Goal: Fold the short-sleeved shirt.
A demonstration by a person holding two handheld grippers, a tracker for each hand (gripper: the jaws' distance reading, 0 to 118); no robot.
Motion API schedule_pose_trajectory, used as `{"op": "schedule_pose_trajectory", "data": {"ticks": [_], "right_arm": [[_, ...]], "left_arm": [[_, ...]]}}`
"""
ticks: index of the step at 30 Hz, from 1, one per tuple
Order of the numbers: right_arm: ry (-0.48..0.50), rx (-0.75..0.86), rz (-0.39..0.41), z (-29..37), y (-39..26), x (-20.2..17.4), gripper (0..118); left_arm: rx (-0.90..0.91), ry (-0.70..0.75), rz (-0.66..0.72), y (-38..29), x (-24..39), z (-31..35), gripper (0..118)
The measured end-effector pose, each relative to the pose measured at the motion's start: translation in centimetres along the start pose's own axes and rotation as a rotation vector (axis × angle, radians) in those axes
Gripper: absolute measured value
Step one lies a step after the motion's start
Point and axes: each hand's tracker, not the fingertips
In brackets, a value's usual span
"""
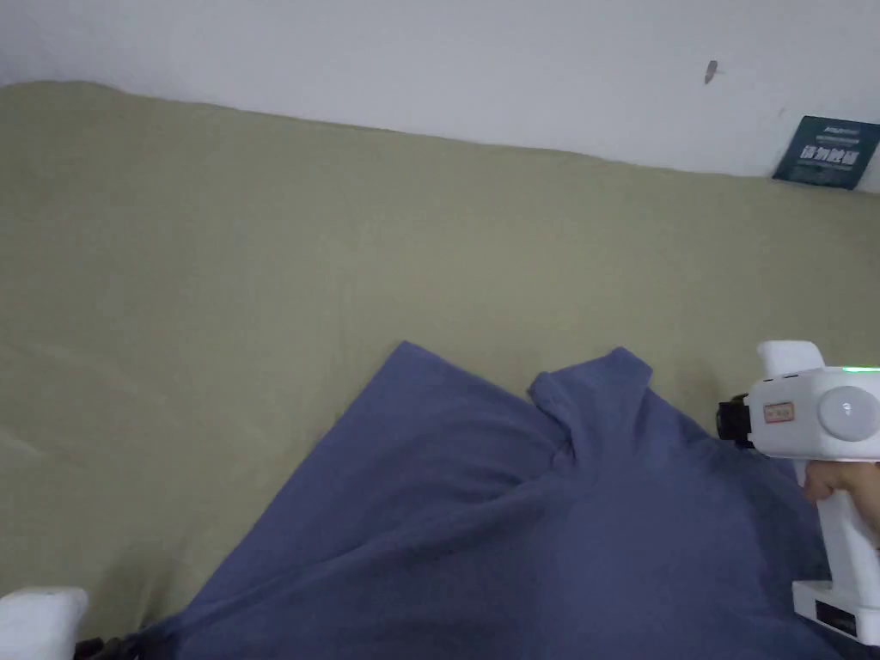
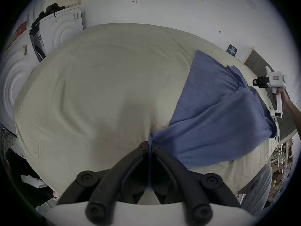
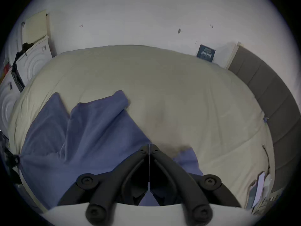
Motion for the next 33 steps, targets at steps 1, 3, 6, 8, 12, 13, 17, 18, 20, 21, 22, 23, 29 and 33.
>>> {"op": "schedule_pose_trajectory", "data": {"ticks": [1, 3, 6, 8, 12, 13, 17, 18, 20, 21, 22, 23, 29, 33], "right_arm": [[0.010, -0.042, 0.013, -0.8, 0.2, 0.0, 64], [0.002, -0.165, 0.072, -2.6, 0.1, -0.6, 95], [-0.045, -0.229, 0.185, -4.3, 0.0, -1.5, 105], [-0.031, -0.184, 0.143, -4.2, 0.3, -1.5, 107], [0.012, -0.164, 0.118, -2.2, 0.5, -1.7, 74], [0.006, -0.138, 0.128, -1.5, 0.7, -1.9, 38], [0.011, -0.052, 0.121, 2.1, 0.0, -2.3, 3], [-0.013, -0.007, 0.138, 3.5, 0.0, -2.4, 3], [-0.009, 0.053, 0.132, 7.1, -0.4, -2.0, 3], [-0.008, 0.090, 0.116, 9.0, -0.5, -1.8, 3], [-0.012, 0.116, 0.117, 10.6, -0.6, -1.6, 3], [-0.008, 0.149, 0.119, 13.1, -1.0, -1.6, 3], [-0.032, 0.328, 0.056, 24.0, -1.7, 0.2, 3], [-0.071, 0.422, 0.049, 29.9, -1.8, 2.1, 3]], "left_arm": [[-0.002, -0.002, 0.003, 0.1, 0.0, 0.0, 2], [-0.006, -0.003, 0.003, 0.1, 0.0, -0.1, 2], [-0.008, -0.005, 0.005, 0.1, -0.1, -0.3, 2], [-0.012, -0.005, 0.002, 0.2, 0.0, -0.4, 2], [-0.018, -0.005, 0.001, 0.3, 0.0, -0.5, 2], [-0.018, -0.005, 0.003, 0.3, 0.0, -0.4, 2], [-0.021, -0.005, -0.005, 0.6, 0.1, 0.1, 2], [-0.021, -0.006, 0.003, 0.8, 0.1, 0.5, 2], [-0.002, -0.006, 0.014, 1.1, 0.1, 1.5, 2], [0.010, -0.013, 0.015, 1.3, 0.2, 2.3, 2], [0.030, -0.017, 0.016, 1.6, 0.3, 3.1, 2], [0.063, -0.039, 0.033, 2.1, 0.5, 4.2, 2], [0.231, -0.052, -0.038, 6.6, 2.8, 10.9, 2], [0.340, -0.073, -0.068, 10.7, 4.9, 15.9, 2]]}}
